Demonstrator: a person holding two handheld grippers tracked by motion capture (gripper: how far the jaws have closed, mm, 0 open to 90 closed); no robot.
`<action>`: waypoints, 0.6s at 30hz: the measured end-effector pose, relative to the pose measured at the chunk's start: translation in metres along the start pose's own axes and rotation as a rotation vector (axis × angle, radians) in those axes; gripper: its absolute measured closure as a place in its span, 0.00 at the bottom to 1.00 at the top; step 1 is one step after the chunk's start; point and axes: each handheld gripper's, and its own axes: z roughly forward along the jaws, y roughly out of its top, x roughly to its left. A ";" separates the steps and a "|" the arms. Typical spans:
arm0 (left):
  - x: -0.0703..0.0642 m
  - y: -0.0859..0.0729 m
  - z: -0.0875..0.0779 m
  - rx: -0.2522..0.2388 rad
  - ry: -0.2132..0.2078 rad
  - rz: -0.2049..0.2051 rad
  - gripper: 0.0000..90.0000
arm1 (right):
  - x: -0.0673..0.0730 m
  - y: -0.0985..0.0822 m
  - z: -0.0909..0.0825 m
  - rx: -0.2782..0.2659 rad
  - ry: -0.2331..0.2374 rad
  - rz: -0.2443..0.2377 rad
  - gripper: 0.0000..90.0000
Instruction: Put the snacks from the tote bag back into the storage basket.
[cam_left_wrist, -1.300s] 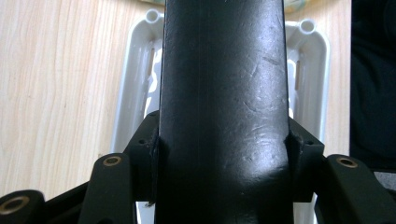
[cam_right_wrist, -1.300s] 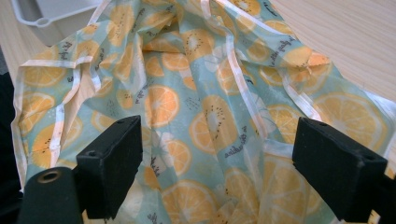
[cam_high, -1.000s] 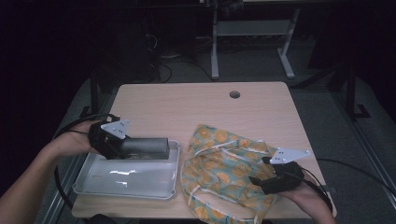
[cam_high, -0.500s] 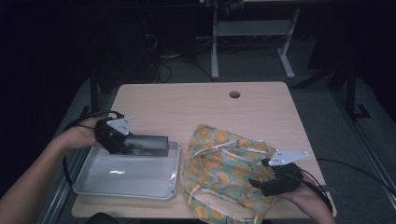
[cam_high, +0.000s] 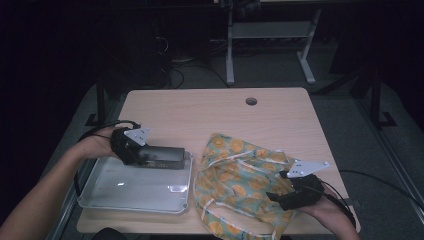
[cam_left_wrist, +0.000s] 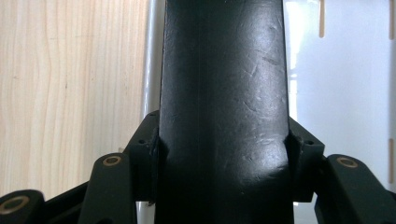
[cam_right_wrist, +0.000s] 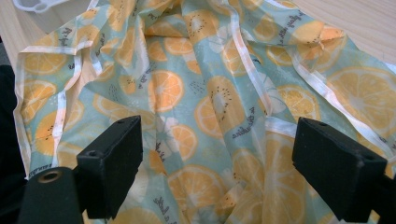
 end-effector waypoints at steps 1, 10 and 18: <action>0.001 0.000 0.002 0.002 -0.004 0.003 0.47 | 0.000 0.000 0.000 0.000 0.001 0.002 0.17; 0.006 -0.005 0.016 0.019 -0.007 -0.001 0.47 | 0.001 -0.001 0.002 0.009 0.003 -0.003 0.17; 0.009 -0.008 0.023 0.021 -0.006 0.010 0.47 | 0.001 0.000 0.004 0.014 0.010 -0.005 0.17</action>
